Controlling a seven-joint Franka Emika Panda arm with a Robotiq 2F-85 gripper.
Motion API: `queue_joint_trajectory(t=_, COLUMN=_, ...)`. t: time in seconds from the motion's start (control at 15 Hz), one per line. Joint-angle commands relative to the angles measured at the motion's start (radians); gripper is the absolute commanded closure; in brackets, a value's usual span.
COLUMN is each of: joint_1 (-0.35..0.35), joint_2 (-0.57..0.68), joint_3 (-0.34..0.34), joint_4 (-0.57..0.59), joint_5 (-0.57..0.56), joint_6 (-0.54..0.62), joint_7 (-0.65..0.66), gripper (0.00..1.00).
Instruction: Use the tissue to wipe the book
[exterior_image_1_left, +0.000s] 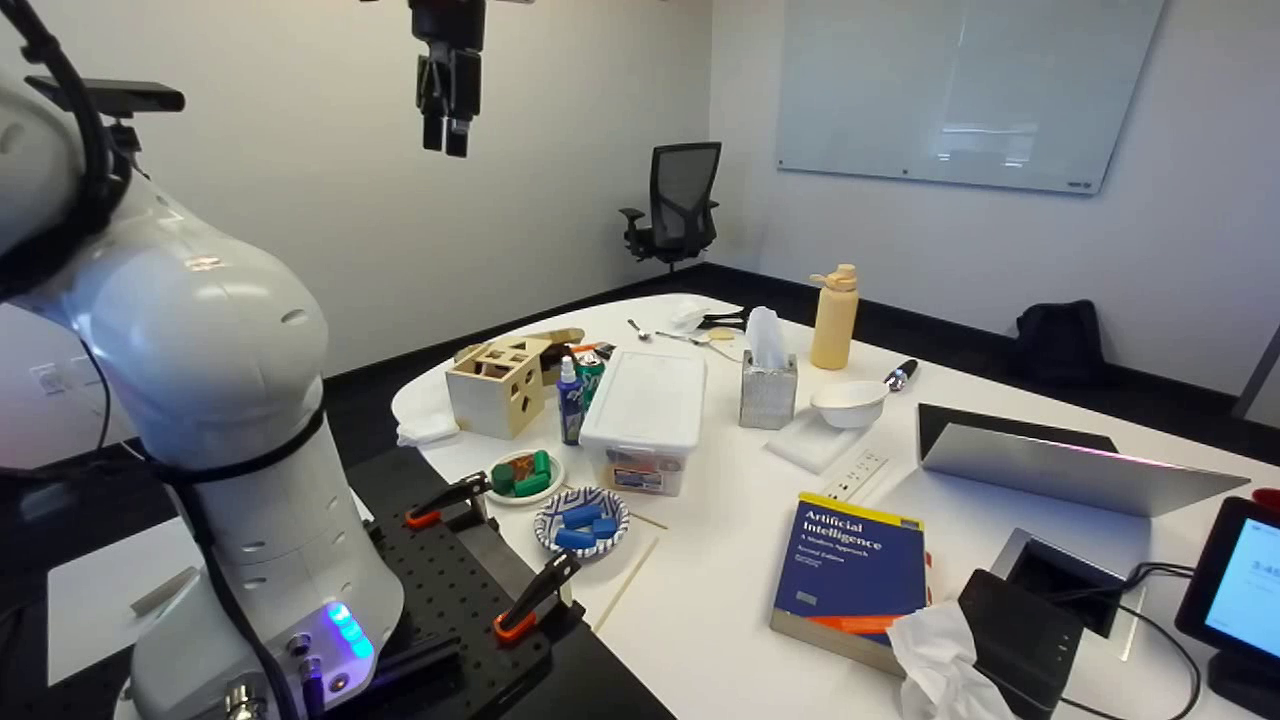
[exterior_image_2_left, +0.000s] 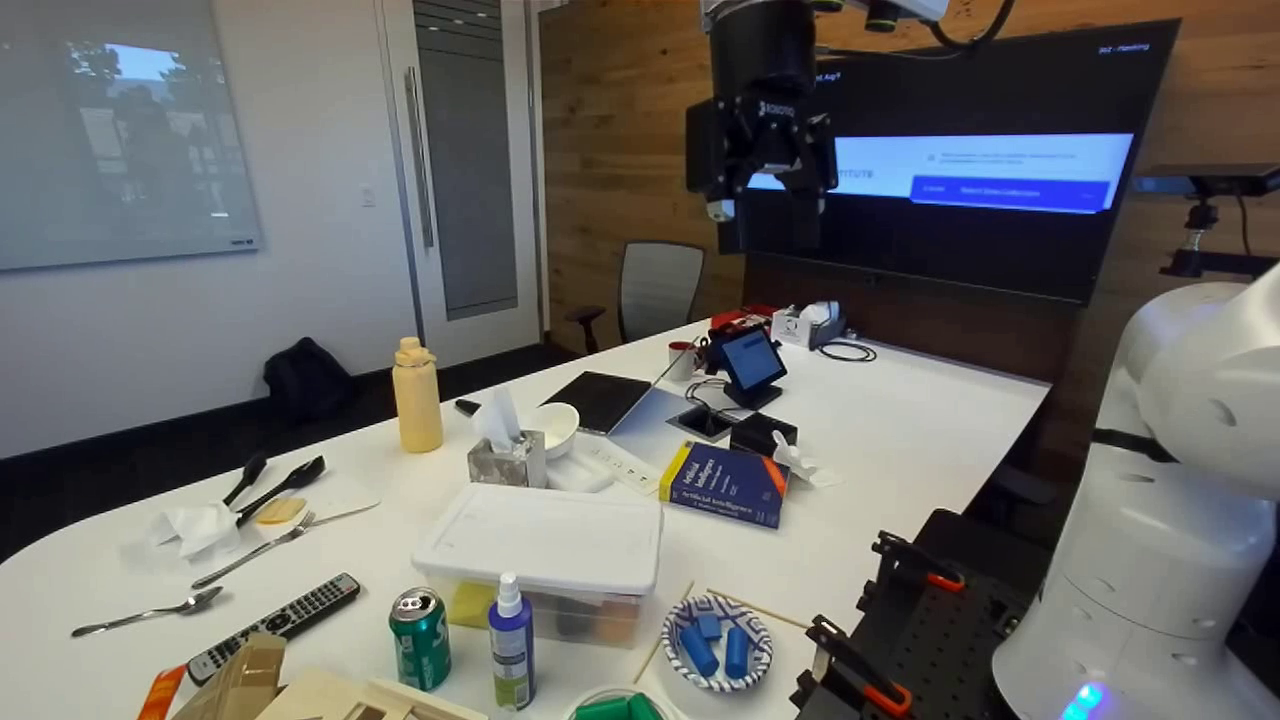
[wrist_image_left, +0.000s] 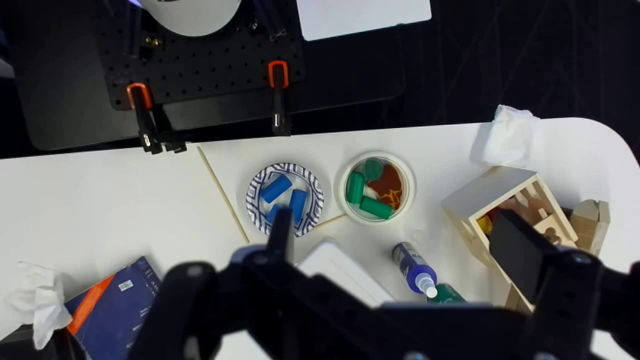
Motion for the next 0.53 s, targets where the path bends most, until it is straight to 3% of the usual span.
queue_joint_trajectory(t=0.0, joint_1=-0.023, joint_2=0.025, joint_3=-0.011, joint_4=-0.007, joint_5=-0.024, joint_6=0.013, joint_7=-0.033, gripper=0.0)
queue_joint_trajectory(t=0.47, joint_1=-0.105, joint_2=0.22, joint_3=-0.176, joint_4=-0.018, joint_5=-0.164, joint_6=0.189, joint_7=-0.277, gripper=0.0)
